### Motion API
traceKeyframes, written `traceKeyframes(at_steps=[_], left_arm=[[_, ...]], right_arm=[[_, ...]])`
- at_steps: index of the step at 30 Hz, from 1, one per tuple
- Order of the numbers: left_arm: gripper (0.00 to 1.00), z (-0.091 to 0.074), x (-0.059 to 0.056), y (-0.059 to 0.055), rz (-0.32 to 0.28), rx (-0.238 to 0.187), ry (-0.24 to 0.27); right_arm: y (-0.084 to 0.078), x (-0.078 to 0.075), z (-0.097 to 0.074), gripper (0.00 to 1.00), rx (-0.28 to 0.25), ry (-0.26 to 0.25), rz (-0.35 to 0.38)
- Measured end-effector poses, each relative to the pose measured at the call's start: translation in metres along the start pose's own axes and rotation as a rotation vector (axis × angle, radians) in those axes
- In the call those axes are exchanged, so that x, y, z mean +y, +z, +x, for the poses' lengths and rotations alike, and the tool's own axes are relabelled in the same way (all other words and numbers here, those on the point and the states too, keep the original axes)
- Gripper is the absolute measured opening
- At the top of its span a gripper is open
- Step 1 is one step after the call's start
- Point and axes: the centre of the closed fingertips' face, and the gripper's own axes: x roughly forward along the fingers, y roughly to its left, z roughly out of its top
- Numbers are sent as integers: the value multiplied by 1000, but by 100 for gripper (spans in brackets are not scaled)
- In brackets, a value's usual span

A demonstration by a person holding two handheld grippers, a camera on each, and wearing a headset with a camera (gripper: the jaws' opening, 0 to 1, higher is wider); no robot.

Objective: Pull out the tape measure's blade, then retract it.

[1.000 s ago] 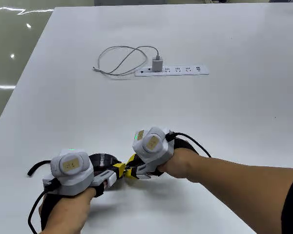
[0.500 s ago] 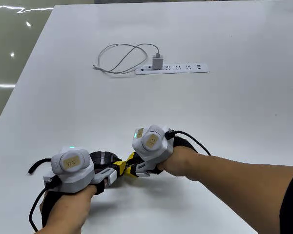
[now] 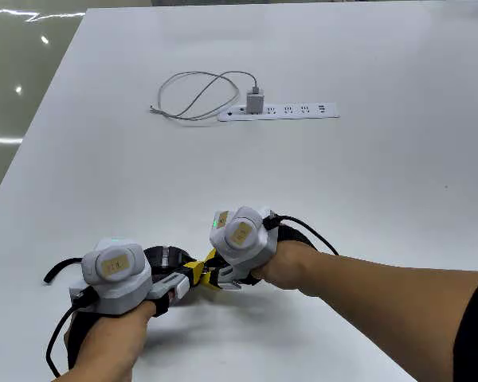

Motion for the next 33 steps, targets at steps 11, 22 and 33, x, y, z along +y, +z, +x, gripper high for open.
traceKeyframes(at_steps=[11, 22, 33], left_arm=[[63, 2, 0, 3, -4, 4, -16], [63, -2, -2, 9, 97, 14, -63], [71, -12, 4, 22, 143, 15, -117]], right_arm=[[-2, -5, -17, 15, -2, -25, -24], [2, -8, -42, 16, -71, -73, 60], [-29, -16, -83, 21, -114, -165, 174]])
